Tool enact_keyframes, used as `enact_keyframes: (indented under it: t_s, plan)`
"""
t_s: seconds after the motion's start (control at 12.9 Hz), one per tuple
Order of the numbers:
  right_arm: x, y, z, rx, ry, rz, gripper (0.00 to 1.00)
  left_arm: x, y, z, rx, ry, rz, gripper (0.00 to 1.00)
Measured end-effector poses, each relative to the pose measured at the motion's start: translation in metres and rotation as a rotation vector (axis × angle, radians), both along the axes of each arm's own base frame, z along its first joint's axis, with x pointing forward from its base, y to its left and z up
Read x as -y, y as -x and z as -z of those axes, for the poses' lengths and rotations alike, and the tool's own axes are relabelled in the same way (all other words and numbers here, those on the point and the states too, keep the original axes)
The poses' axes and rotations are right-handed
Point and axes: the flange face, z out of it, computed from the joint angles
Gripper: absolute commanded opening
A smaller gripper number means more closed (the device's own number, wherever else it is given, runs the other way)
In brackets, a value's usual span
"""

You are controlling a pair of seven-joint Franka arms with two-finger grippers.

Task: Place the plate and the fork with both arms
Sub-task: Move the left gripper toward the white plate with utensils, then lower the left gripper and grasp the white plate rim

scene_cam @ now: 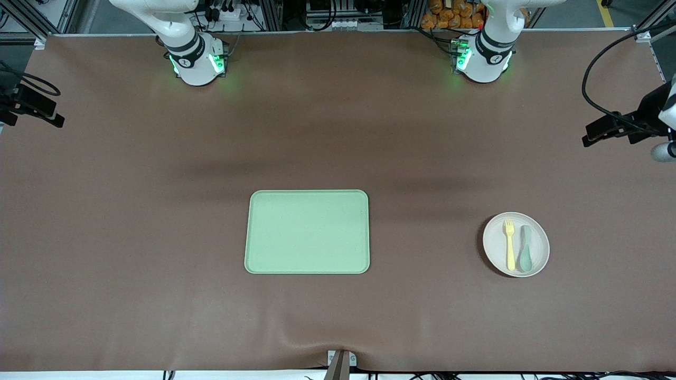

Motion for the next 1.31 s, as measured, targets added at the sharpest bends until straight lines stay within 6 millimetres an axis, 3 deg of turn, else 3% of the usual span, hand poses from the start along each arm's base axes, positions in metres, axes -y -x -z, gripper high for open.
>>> enact_keyframes:
  t_s: [0.23, 0.39, 0.62, 1.16, 1.31]
  plan:
    - [0.000, 0.000, 0.000, -0.001, 0.000, 0.000, 1.00, -0.008, -0.031, 0.047, -0.045, 0.007, -0.012, 1.00]
    - [0.000, 0.000, 0.000, -0.001, 0.000, 0.001, 1.00, -0.030, -0.052, 0.077, -0.035, 0.066, -0.063, 1.00]
    - [0.000, 0.000, 0.000, -0.001, 0.000, 0.001, 1.00, -0.075, -0.067, 0.124, -0.065, 0.146, -0.069, 1.00]
    - [0.000, 0.000, 0.000, -0.001, 0.000, 0.001, 1.00, -0.115, -0.101, 0.219, -0.015, 0.216, -0.079, 1.00]
    - [0.000, 0.000, 0.000, -0.001, 0.000, 0.001, 1.00, -0.118, -0.106, 0.245, -0.018, 0.225, -0.082, 1.00]
